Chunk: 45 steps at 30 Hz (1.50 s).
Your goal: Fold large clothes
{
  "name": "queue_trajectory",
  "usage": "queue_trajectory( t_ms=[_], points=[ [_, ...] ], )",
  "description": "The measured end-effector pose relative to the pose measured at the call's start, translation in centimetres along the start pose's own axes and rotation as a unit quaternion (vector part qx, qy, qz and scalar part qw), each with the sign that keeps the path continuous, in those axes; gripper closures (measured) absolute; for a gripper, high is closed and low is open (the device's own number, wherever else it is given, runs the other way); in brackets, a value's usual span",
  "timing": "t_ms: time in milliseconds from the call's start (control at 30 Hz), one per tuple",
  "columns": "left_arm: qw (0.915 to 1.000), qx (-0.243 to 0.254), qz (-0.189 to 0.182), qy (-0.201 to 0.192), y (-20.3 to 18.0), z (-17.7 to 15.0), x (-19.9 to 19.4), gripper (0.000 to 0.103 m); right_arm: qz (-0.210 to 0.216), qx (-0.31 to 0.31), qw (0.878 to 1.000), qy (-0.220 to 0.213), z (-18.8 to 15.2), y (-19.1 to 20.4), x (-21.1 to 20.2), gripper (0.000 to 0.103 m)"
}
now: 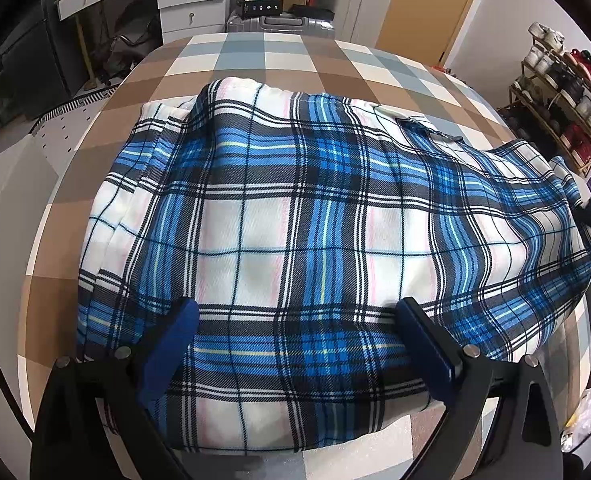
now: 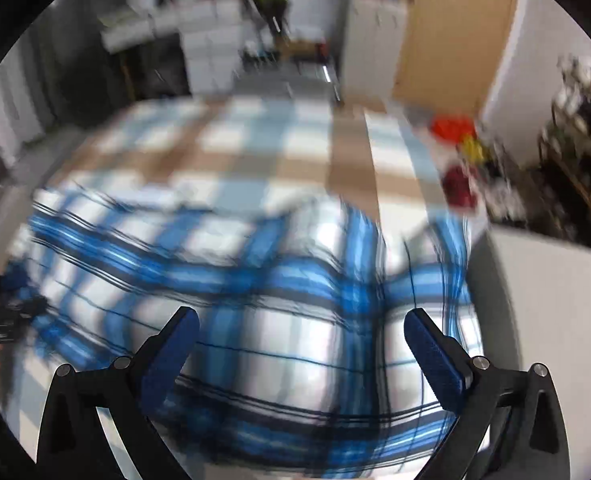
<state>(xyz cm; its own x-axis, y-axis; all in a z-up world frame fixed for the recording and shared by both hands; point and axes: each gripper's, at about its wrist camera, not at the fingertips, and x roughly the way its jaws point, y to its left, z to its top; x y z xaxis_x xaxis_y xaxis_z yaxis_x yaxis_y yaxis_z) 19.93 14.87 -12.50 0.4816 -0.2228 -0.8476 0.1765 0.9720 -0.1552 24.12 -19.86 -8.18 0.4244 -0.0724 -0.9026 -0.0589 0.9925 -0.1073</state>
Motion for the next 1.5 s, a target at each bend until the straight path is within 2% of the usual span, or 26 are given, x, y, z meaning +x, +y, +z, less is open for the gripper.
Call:
queue_trajectory(
  t_ms=[67,133,167,267,400,467,567,667,767,833,867,1000,1100,1233,1300,1367,1467,1500],
  points=[
    [1.0000,-0.001,0.000,0.000,0.0,0.0,0.0,0.007,-0.003,0.001,0.998,0.063,-0.5,-0.4,3.1,0.000],
    [1.0000,0.001,0.000,0.000,0.0,-0.1,0.0,0.006,-0.004,-0.014,0.997,0.079,-1.4,-0.2,4.6,0.000],
    [1.0000,0.002,0.000,0.001,0.0,0.0,0.0,0.006,-0.008,-0.019,0.998,0.060,-1.8,-0.1,4.5,0.000],
    [1.0000,0.002,-0.001,0.000,0.0,0.0,0.0,0.007,0.002,0.002,0.999,0.053,-2.0,-0.7,4.2,0.000],
    [1.0000,0.005,-0.002,-0.003,0.1,-0.1,0.0,0.007,0.025,0.029,0.999,-0.019,-2.0,-2.3,1.4,0.000],
    [1.0000,0.007,-0.004,-0.002,0.1,-0.1,0.0,0.007,0.067,0.056,0.994,-0.065,-2.3,-3.4,-1.2,0.000],
    [1.0000,0.005,-0.004,0.000,0.0,0.0,0.0,0.007,0.077,0.075,0.991,-0.082,-3.3,-5.0,-2.6,0.000],
    [1.0000,0.003,-0.001,0.000,-0.1,0.0,0.0,0.007,0.064,0.070,0.994,-0.055,-4.4,-5.7,-2.2,0.000],
    [1.0000,0.003,0.000,0.000,-0.1,0.0,-0.1,0.007,0.032,0.043,0.998,-0.035,-5.6,-5.2,-0.4,0.000],
    [1.0000,0.003,0.000,0.000,-0.1,0.0,-0.1,0.006,0.028,0.037,0.999,-0.007,-6.3,-5.2,1.4,0.000],
    [1.0000,0.003,0.001,-0.001,-0.1,0.0,-0.1,0.006,0.037,0.056,0.998,0.010,-6.5,-5.4,2.4,0.000],
    [1.0000,0.002,0.001,-0.002,-0.1,0.0,-0.1,0.006,0.023,0.069,0.997,0.013,-6.1,-5.3,2.6,0.000],
    [1.0000,0.003,0.003,-0.003,-0.1,0.0,-0.1,0.006,0.035,0.072,0.995,0.053,-4.4,-5.9,2.3,0.001],
    [1.0000,0.003,0.003,0.001,-0.1,0.0,-0.1,0.006,0.054,0.087,0.995,-0.009,-0.8,-7.6,-1.6,0.000],
    [1.0000,0.004,0.004,0.002,-0.1,0.0,-0.1,0.006,0.024,0.086,0.996,-0.016,1.1,-7.9,-1.8,0.001],
    [1.0000,0.004,0.004,0.003,-0.1,0.0,-0.1,0.006,-0.027,0.068,0.997,0.014,2.7,-7.5,0.0,0.002],
    [1.0000,0.004,0.004,0.003,-0.1,0.0,-0.1,0.006,-0.049,0.051,0.995,0.076,3.5,-6.6,4.1,0.016],
    [1.0000,0.005,0.004,0.003,-0.2,0.0,-0.1,0.006,-0.051,0.050,0.993,0.095,2.6,-6.4,5.2,0.016]
  ],
)
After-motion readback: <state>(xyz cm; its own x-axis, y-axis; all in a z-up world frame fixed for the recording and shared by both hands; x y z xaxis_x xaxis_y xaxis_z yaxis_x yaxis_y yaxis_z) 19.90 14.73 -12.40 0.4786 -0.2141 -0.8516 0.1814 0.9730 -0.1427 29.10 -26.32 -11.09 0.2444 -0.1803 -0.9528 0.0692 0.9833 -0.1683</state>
